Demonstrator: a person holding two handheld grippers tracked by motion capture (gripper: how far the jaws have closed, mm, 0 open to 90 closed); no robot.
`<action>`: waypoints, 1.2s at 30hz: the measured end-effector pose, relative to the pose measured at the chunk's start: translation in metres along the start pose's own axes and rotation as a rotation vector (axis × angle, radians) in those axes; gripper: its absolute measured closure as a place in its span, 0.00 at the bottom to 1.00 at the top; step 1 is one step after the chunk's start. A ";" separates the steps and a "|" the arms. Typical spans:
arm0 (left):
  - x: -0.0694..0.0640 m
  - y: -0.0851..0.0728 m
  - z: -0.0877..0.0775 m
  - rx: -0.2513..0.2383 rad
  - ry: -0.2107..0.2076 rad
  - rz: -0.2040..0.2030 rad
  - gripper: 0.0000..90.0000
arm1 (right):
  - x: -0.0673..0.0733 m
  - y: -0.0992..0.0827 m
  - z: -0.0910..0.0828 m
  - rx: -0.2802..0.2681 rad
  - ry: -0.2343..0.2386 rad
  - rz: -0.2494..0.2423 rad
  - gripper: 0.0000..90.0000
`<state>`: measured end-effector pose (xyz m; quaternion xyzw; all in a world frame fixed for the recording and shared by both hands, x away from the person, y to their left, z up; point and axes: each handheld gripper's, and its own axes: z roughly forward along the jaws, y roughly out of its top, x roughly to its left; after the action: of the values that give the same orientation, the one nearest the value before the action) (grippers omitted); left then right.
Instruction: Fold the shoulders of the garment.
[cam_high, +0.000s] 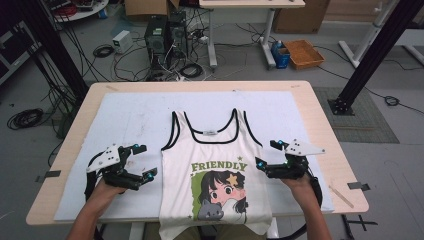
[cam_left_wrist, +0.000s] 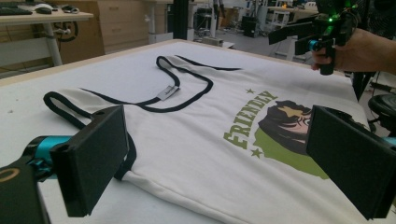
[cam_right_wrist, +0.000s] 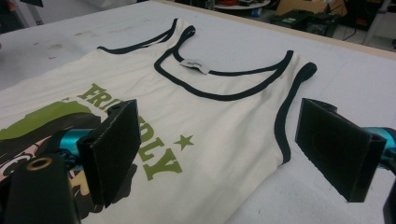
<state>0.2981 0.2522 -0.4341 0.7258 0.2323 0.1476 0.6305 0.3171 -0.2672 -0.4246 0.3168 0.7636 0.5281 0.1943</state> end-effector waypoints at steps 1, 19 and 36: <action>0.000 0.000 0.000 0.000 0.000 0.000 0.07 | 0.000 0.000 0.000 0.000 0.001 0.000 0.16; 0.001 0.000 -0.001 -0.011 0.023 -0.011 0.07 | -0.002 0.001 -0.001 -0.018 -0.015 0.014 0.16; 0.004 -0.002 -0.005 -0.011 0.047 -0.029 0.07 | -0.031 0.049 0.019 -0.062 -0.102 0.063 0.16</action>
<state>0.2988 0.2587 -0.4352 0.7152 0.2566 0.1568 0.6309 0.3649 -0.2637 -0.3873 0.3608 0.7255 0.5407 0.2260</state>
